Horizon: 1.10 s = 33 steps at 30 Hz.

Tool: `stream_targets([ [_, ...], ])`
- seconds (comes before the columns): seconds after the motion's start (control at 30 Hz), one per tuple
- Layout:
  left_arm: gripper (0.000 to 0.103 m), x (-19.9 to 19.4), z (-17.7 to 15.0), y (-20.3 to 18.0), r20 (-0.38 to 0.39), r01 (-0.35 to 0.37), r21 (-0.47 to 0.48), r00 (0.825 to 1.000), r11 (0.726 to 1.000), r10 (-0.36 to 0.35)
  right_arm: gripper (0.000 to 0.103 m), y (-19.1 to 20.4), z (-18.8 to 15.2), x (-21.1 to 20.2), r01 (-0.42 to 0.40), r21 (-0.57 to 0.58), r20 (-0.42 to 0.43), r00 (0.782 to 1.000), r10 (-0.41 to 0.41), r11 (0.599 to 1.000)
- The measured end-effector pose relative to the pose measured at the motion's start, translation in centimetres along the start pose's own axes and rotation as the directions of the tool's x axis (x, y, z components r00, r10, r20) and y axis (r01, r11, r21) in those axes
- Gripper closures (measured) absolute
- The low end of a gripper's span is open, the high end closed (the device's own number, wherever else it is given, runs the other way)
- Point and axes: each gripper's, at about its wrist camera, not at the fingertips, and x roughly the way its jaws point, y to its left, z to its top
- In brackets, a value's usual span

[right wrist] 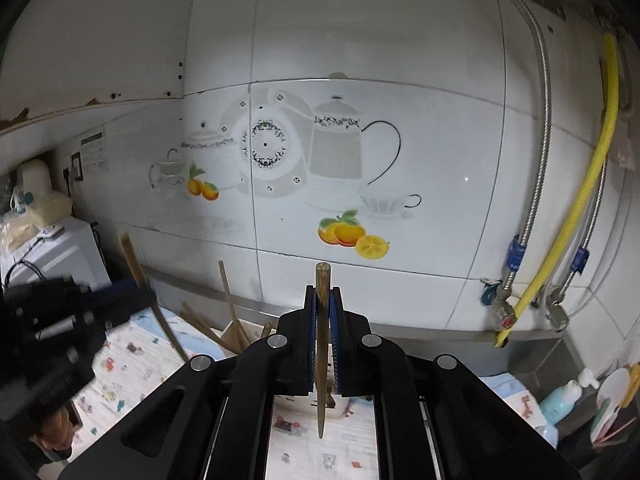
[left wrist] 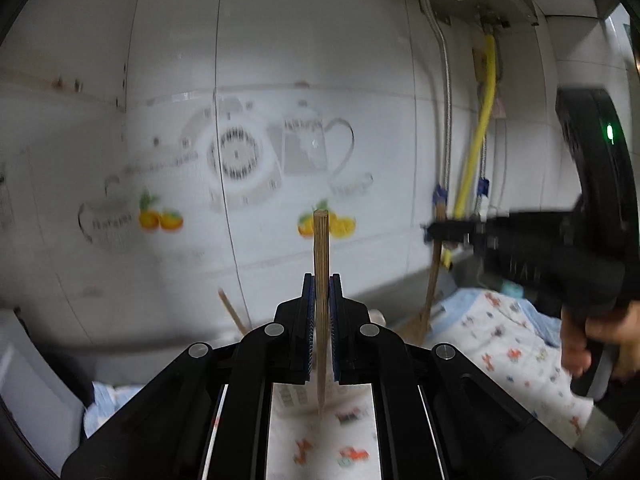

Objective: Organize utensils
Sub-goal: 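Lift both chopsticks in both grippers over the cream holder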

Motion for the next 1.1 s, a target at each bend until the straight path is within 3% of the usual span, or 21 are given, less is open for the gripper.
stream_targets([
  [0.37,0.097,4.0,3.9,1.3,0.055,-0.088,0.003,0.995,0.996,0.087,0.097,-0.4,3.0,1.0,-0.030,0.028,0.081,0.996,0.027,0.999],
  [0.67,0.097,7.7,2.1,2.9,0.002,-0.100,-0.034,0.995,0.994,0.101,0.097,-1.4,3.3,3.3,0.022,0.032,0.119,0.993,-0.026,0.999],
  [1.1,0.097,10.0,-1.0,3.4,-0.078,-0.085,-0.064,0.994,0.994,0.080,0.096,-1.8,0.5,6.7,0.010,0.039,0.040,0.999,-0.011,0.999],
])
